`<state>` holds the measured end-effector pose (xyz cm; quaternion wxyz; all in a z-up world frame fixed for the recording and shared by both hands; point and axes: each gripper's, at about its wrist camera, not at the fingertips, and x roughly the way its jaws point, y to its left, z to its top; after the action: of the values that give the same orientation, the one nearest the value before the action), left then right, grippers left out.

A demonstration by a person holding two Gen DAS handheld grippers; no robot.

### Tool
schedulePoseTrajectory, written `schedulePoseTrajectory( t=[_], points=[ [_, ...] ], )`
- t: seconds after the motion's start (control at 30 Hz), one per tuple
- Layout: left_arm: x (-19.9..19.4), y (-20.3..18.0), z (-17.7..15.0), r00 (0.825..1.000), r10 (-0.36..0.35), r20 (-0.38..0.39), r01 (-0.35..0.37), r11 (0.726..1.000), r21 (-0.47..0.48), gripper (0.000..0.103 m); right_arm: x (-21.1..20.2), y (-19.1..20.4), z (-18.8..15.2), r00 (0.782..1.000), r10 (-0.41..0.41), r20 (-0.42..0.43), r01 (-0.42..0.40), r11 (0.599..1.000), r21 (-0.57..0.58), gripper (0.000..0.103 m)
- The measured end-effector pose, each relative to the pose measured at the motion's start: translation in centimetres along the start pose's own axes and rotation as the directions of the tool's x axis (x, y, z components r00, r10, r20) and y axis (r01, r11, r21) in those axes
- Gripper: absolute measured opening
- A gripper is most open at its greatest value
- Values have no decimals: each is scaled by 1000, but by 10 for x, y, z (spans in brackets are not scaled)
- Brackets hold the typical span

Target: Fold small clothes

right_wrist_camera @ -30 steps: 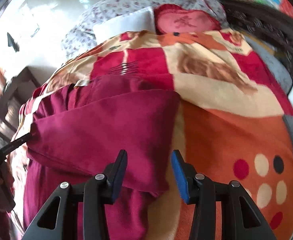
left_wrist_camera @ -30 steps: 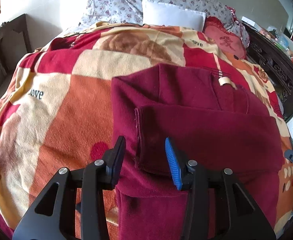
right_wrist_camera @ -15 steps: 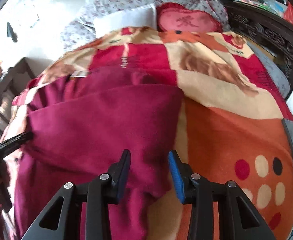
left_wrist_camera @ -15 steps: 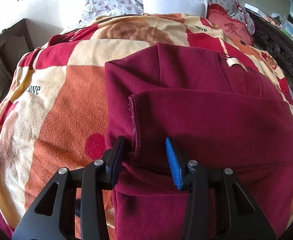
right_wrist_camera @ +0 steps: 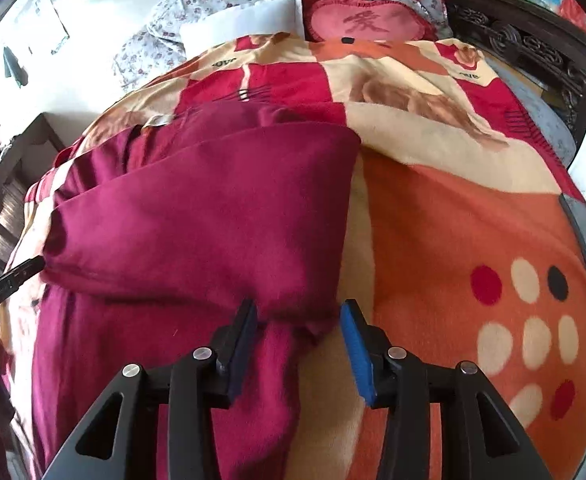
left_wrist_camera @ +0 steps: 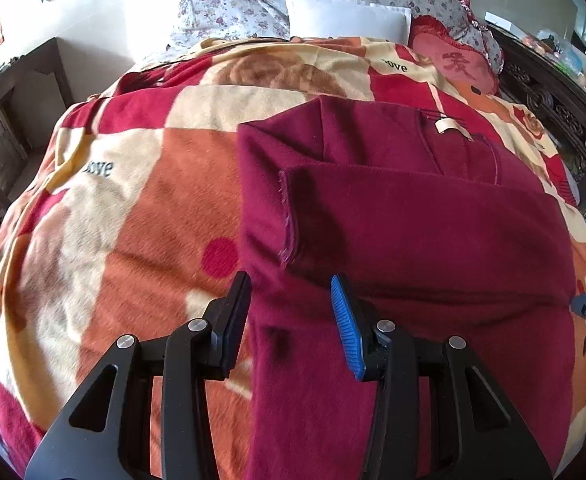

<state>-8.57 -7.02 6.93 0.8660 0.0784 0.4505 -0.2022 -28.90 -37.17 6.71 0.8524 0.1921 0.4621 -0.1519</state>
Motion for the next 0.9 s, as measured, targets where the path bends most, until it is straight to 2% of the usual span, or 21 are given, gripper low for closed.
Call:
schedulePoseTrajectory(
  t=[0.17,0.3,0.63,0.67,0.73,0.83,0.9],
  points=[
    [-14,6,-15,1000,3,-1,-3,1000,-10,41,-7,0,-27,998,53,-45,-52,999,11,47],
    [-20,8,-29,1000,3,-14,-3,1000,-17,41,-3,0,-45,996,48,-76,-47,999,16,47],
    [-38,19,-70,998,-25,-56,23,999,-48,41,-2,1,-66,993,95,-64,-90,993,74,47],
    [-40,21,-73,998,-26,-63,23,999,-50,41,-3,2,-67,994,100,-54,-96,993,68,44],
    [-43,25,-81,997,-26,-72,23,998,-52,41,-5,5,-70,995,97,-27,-96,995,36,26],
    [-51,33,-95,996,-33,-85,27,998,-62,41,-10,8,-74,998,69,1,-69,998,7,12],
    [-57,38,-102,995,-46,-91,40,997,-72,41,-16,6,-75,999,49,16,-49,999,4,9]
  ],
)
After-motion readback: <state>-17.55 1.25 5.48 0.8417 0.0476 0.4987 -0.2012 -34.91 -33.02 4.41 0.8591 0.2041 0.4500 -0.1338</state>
